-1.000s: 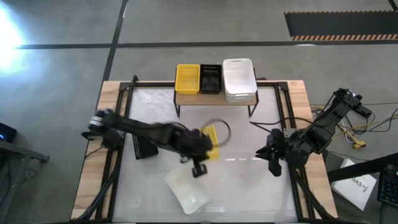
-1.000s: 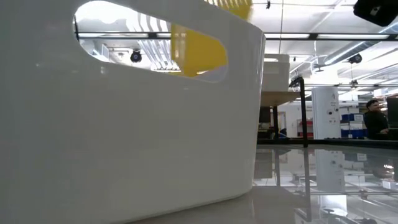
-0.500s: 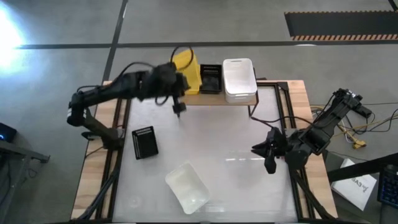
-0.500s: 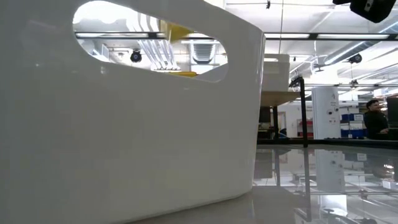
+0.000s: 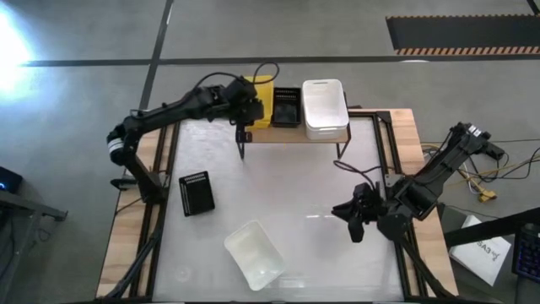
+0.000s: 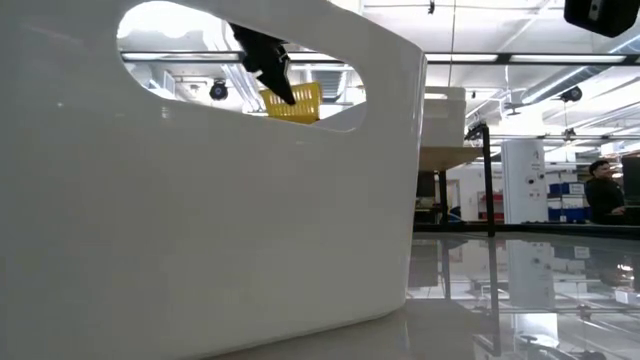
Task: Stack baskets on shelf by color
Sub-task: Stack the yellow bin on top of the yellow bins on the shelf, then stack the black bin on top of the black bins on the shelf
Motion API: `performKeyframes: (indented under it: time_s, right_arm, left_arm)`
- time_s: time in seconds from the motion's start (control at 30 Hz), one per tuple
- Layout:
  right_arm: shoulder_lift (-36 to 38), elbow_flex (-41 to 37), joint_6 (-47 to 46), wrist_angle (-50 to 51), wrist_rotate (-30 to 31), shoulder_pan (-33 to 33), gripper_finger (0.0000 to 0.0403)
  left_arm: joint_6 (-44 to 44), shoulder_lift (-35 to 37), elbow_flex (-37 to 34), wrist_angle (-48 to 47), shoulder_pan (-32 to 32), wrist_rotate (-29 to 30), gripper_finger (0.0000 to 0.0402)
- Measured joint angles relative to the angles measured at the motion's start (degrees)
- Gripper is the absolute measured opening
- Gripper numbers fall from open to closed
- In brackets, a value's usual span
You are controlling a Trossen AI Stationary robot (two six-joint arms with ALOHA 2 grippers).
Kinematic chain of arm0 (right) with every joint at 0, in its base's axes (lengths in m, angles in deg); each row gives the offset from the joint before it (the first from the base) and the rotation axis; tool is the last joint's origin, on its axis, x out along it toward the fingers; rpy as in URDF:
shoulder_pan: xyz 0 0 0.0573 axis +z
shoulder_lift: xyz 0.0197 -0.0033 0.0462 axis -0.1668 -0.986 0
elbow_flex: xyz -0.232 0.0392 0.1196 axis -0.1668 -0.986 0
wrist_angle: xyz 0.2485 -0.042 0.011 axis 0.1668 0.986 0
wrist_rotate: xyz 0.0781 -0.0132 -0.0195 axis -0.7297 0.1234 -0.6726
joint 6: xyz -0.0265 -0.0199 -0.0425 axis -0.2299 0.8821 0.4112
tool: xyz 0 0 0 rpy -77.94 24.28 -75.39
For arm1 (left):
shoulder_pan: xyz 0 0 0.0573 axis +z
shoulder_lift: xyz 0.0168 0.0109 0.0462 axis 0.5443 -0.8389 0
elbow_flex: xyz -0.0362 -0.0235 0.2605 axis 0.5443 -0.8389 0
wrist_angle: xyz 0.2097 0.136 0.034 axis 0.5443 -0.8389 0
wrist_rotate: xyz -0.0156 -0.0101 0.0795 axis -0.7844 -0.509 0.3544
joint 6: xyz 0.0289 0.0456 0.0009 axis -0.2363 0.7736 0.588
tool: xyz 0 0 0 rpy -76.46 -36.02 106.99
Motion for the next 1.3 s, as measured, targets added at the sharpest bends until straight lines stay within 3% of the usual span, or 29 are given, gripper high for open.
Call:
performKeyframes:
  time_s: [0.5,0.8,1.0,1.13,1.3]
  right_arm:
    - [-7.31,0.0,-3.01,-4.3,-0.13,0.0,0.0066]
    - [-5.83,0.0,-0.26,-3.92,-0.07,0.0,0.0066]
    - [-5.28,0.0,0.16,-3.5,-0.04,0.0,0.0066]
    - [-5.43,0.0,0.16,-3.56,-0.04,0.0,0.0066]
    - [-6.64,0.0,3.05,-3.52,-0.01,-0.13,0.0066]
  left_arm:
    - [0.4,-0.84,-0.75,-2.66,0.02,0.52,0.0007]
    - [-0.27,-0.71,2.59,-2.87,0.02,-1.12,0.0114]
    - [-10.76,-0.52,5.25,-3.31,0.02,-3.89,0.0162]
    - [-23.01,0.66,5.49,-9.21,-1.27,-11.29,0.0156]
    - [-32.78,4.89,4.21,-20.08,-9.29,-11.4,0.013]
